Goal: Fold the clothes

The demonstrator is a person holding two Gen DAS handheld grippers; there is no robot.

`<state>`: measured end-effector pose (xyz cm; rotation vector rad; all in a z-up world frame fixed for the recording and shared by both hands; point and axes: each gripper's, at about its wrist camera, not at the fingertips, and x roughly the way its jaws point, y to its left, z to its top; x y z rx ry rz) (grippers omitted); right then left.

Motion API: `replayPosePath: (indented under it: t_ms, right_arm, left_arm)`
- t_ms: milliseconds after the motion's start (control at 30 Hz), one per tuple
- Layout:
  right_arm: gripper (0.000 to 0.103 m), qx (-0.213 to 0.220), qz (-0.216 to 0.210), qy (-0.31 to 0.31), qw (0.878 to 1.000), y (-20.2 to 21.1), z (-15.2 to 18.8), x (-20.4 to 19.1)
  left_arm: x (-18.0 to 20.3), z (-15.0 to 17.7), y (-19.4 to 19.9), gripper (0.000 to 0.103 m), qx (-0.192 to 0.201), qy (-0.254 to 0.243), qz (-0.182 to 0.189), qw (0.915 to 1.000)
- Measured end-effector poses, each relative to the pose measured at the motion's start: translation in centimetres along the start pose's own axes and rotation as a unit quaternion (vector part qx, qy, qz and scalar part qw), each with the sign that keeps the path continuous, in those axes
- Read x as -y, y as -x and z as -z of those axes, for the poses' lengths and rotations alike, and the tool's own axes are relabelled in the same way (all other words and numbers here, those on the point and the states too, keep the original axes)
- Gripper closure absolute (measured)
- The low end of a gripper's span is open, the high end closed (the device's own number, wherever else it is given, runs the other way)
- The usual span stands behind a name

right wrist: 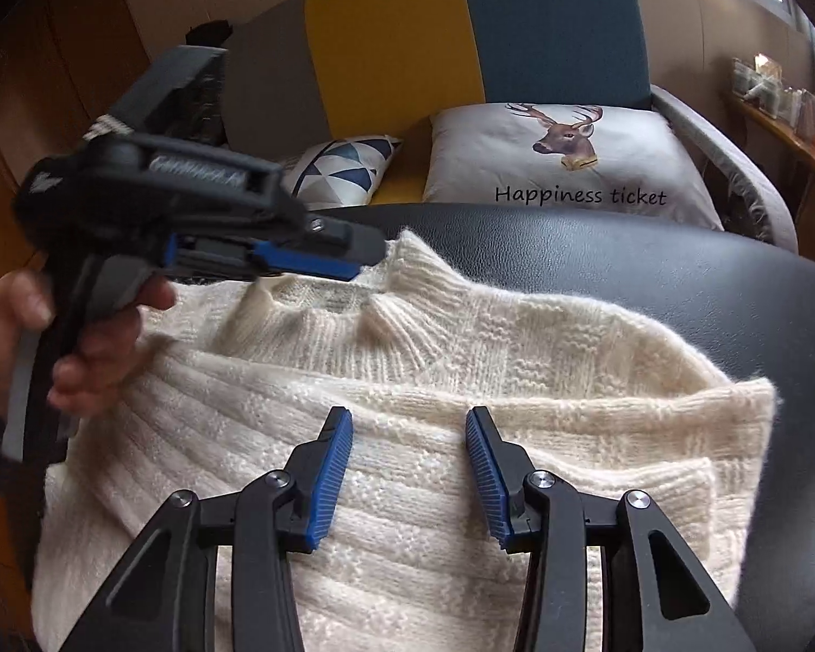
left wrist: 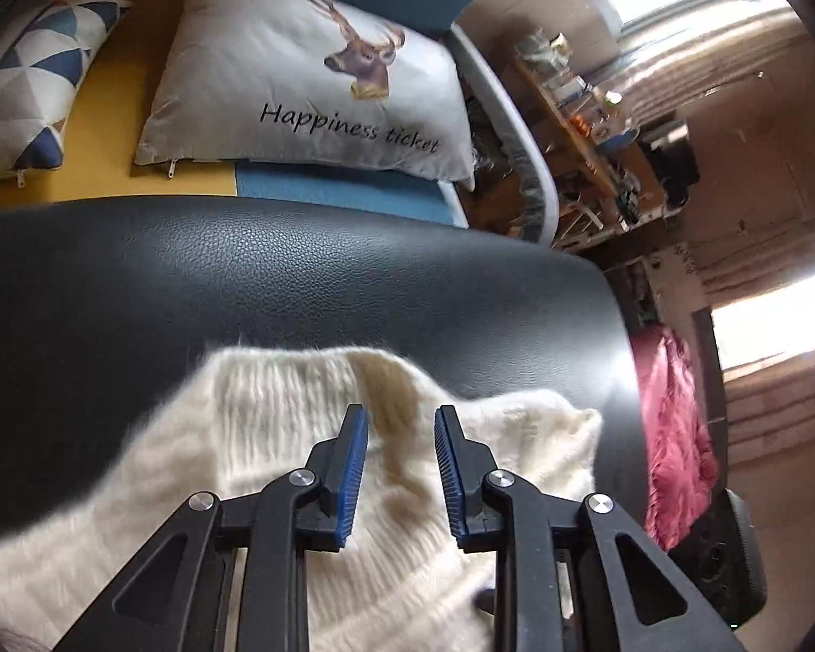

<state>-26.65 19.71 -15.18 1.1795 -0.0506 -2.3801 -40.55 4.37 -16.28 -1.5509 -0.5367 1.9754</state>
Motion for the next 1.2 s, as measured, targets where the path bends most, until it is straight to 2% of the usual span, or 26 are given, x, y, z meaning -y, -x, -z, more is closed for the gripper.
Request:
replayPosePath:
  t_ms: [100, 167, 200, 233, 267, 367, 567, 633, 700, 833, 900, 1000, 1133, 1200]
  right_arm:
    - [0.056, 0.009, -0.011, -0.005, 1.000, 0.2, 0.2, 0.4]
    - [0.055, 0.013, -0.014, -0.004, 1.000, 0.1, 0.3, 0.5]
    - [0.055, 0.014, -0.014, -0.003, 1.000, 0.1, 0.4, 0.5]
    - [0.055, 0.016, -0.014, -0.001, 1.000, 0.0, 0.4, 0.5]
    - [0.055, 0.018, -0.014, -0.001, 1.000, 0.0, 0.5, 0.5]
    - [0.055, 0.027, -0.019, -0.005, 0.999, 0.1, 0.9, 0.7]
    - [0.055, 0.029, -0.021, -0.012, 0.999, 0.1, 1.0, 1.0]
    - [0.055, 0.030, -0.017, -0.013, 0.999, 0.7, 0.8, 0.8]
    - [0.055, 0.032, -0.014, -0.014, 0.999, 1.4, 0.7, 0.7]
    - [0.055, 0.035, -0.008, -0.018, 0.999, 2.8, 0.4, 0.5]
    - [0.049, 0.043, -0.018, -0.027, 0.999, 4.4, 0.7, 0.5]
    - [0.040, 0.032, -0.055, -0.072, 0.995, 9.0, 4.9, 1.7]
    - [0.038, 0.013, -0.101, -0.134, 0.986, 15.1, 10.8, 3.5]
    - [0.038, 0.000, -0.115, -0.162, 0.980, 17.9, 14.2, 4.3]
  left_arm:
    - [0.7, -0.4, -0.9, 0.079, -0.024, -0.018, 0.031, 0.9991]
    - [1.9, -0.6, -1.7, 0.082, -0.037, -0.046, 0.037, 0.9976]
    - [2.5, -0.7, -1.8, 0.095, -0.030, -0.061, 0.027, 0.9973]
    - [3.1, -0.8, -1.9, 0.098, -0.023, -0.077, 0.016, 0.9966]
    - [3.5, -1.0, -2.0, 0.099, -0.015, -0.089, 0.006, 0.9959]
    - [2.8, -1.8, -2.2, 0.101, 0.010, -0.084, -0.026, 0.9961]
    - [3.6, -1.8, -2.1, 0.098, 0.012, -0.091, -0.080, 0.9925]
    - [4.2, -1.5, -1.2, 0.088, 0.016, -0.082, -0.094, 0.9921]
    - [4.1, -0.4, 1.2, 0.086, 0.044, -0.058, -0.100, 0.9923]
    - [3.8, 5.3, 8.3, 0.084, 0.099, -0.020, -0.073, 0.9922]
    - [3.5, 8.8, 11.0, 0.084, 0.107, -0.013, -0.068, 0.9918]
    - [3.1, 15.6, 14.8, 0.083, 0.116, -0.019, -0.072, 0.9904]
    - [0.5, 24.8, 18.4, 0.083, 0.118, -0.004, -0.065, 0.9908]
    - [-1.4, 29.5, 20.1, 0.083, 0.122, 0.025, -0.055, 0.9908]
